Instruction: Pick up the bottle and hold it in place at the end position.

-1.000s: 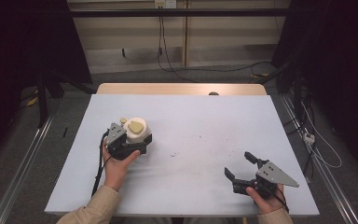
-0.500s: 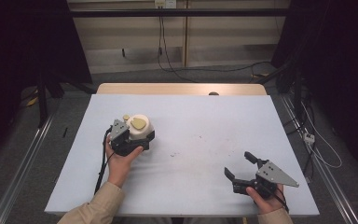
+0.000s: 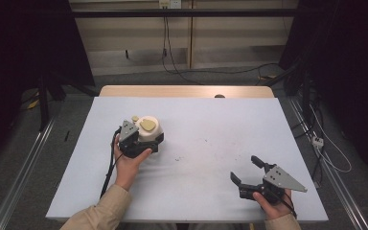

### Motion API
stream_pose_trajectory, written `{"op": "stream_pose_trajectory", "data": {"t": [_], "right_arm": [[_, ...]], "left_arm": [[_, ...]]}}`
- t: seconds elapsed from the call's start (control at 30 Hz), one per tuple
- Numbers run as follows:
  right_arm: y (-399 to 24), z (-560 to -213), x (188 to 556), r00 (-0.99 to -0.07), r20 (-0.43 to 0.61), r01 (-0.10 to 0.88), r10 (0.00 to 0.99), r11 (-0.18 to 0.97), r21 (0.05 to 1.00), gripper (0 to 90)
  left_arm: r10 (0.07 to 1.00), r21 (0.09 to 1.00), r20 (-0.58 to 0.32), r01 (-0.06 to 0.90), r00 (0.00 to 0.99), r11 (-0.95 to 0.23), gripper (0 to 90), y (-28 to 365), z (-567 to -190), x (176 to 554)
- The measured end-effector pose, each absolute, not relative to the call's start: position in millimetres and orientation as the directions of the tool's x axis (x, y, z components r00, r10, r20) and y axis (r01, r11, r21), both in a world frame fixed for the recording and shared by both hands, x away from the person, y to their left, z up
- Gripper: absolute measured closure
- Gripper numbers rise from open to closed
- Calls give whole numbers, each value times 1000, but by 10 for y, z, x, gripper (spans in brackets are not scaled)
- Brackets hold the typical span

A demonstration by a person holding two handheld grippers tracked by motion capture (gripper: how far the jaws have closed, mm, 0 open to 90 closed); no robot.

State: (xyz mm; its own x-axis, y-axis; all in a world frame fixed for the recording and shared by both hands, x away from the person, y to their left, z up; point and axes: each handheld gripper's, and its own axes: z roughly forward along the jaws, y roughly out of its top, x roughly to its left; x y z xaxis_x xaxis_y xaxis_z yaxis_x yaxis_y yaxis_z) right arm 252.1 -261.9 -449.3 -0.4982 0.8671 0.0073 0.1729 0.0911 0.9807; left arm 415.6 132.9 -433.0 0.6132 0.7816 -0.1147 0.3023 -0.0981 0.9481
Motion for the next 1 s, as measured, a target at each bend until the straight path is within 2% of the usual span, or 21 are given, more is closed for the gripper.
{"op": "stream_pose_trajectory", "data": {"t": [1.0], "right_arm": [[-2619, -4492, 2521, -499, 7, 172, 866, 91, 981, 74]], "left_arm": [[765, 947, -123, 305, 632, -100, 56, 1140, -4307, 4252]]}}
